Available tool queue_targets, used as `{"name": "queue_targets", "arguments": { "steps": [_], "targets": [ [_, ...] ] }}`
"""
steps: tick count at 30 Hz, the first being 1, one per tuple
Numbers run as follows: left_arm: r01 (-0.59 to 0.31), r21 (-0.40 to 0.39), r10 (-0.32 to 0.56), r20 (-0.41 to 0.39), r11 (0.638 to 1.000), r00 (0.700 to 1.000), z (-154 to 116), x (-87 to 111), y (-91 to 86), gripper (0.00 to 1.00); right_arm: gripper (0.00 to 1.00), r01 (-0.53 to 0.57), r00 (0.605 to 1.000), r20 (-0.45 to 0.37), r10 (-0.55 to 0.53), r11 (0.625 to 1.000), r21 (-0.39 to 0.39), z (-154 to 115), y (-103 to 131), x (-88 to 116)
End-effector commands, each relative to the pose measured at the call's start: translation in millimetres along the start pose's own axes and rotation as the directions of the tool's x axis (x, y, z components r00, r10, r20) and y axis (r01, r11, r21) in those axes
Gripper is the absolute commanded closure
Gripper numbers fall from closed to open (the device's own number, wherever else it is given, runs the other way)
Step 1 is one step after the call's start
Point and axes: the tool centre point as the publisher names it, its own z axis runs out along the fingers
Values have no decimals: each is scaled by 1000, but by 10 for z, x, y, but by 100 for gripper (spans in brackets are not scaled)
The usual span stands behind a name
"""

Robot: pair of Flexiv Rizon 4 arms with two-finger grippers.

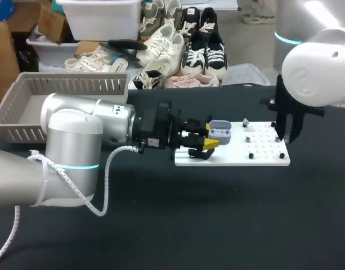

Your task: Pick up each earbud case from the left stands, insert the matching earbuds, close the lid, and place the case in the box.

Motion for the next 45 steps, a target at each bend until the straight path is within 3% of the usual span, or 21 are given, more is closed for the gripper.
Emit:
{"name": "queue_targets", "arguments": {
  "steps": [1, 7, 14, 16, 29, 38, 45],
  "targets": [
    [0, 3, 0, 0, 1000, 1000, 3, 6, 14, 100, 100, -2, 1000, 6, 2, 1000, -1, -2, -19, 21],
    [0, 3, 0, 0, 1000, 1000, 3, 6, 14, 100, 100, -2, 1000, 6, 2, 1000, -1, -2, -19, 21],
    [0, 3, 0, 0, 1000, 1000, 3, 6, 14, 100, 100, -232, 972, -29, 232, 973, 22, 42, -71, 24],
    [0, 3, 0, 0, 1000, 1000, 3, 6, 14, 100, 100, -255, 966, -29, 255, 967, 11, 23, -60, 53],
    [0, 3, 0, 0, 1000, 1000, 3, 6, 14, 100, 100, -262, 965, -23, 262, 965, 0, -6, -61, 94],
    [0, 3, 0, 0, 1000, 1000, 3, 6, 14, 100, 100, -204, 974, 86, 208, 977, -53, -724, 70, 346],
    [0, 3, 0, 0, 1000, 1000, 3, 6, 14, 100, 100, -106, 987, 121, 108, 994, -16, -1123, 353, 691]
  ]
}}
